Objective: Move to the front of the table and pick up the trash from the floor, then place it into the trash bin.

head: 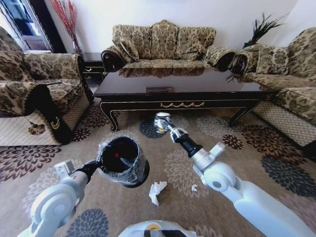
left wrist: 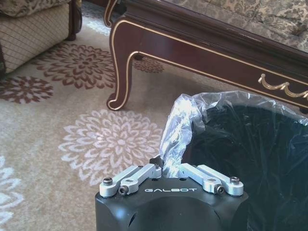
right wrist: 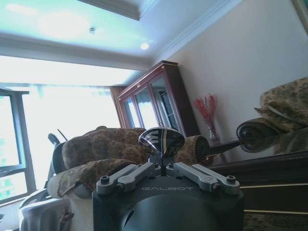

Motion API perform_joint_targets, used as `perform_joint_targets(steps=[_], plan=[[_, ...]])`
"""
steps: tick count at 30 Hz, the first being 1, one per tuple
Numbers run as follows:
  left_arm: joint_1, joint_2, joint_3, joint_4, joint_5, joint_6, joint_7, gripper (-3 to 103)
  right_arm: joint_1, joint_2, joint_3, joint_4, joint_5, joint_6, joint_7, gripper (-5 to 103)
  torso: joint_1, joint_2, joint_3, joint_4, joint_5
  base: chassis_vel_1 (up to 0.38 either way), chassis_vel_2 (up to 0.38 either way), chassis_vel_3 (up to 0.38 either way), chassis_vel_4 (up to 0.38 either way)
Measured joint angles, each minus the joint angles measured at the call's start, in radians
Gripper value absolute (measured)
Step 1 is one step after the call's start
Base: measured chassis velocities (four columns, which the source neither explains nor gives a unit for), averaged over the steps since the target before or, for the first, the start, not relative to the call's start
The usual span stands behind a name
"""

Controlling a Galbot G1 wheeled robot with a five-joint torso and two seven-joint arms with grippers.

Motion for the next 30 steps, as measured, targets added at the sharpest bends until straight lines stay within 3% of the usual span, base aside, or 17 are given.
perform_joint_targets(steps=[3, 14, 20, 28, 30], plan=[[0.0, -0.005, 0.008, 0.004, 0.017, 0.001, 0.013, 4, 0.042, 0.015, -0.097, -0.036, -0.06, 0.018, -0.074, 0, 0.0, 0.0, 0.0, 0.0, -0.0001, 0.0, 0.0, 0.0, 0.0], [-0.002, -0.015, 0.031, 0.017, 0.041, 0.007, 0.016, 4, 0.308, 0.124, -0.374, -0.175, -0.119, 0.041, -0.082, 0, 0.0, 0.0, 0.0, 0.0003, -0.0001, 0.0, 0.0, 0.0, 0.0], [-0.011, -0.013, 0.032, 0.027, 0.041, 0.008, 0.015, 4, 0.369, 0.144, -0.465, -0.23, -0.182, 0.044, -0.095, 0, 0.0, 0.0, 0.0, 0.0001, 0.0, 0.0, 0.0, 0.0, 0.0], [-0.015, -0.011, 0.028, 0.028, 0.037, 0.008, 0.015, 4, 0.374, 0.138, -0.492, -0.301, -0.258, 0.041, -0.124, -2, 0.0, 0.0, 0.0, 0.0, 0.0001, 0.0, 0.0, 0.0, 0.0], [-0.015, -0.01, 0.026, 0.028, 0.036, 0.008, 0.015, 4, 0.372, 0.137, -0.492, -0.301, -0.257, 0.04, -0.124, 2, 0.0, 0.0, 0.0, 0.0, 0.0001, 0.0, 0.0, 0.0, 0.0]])
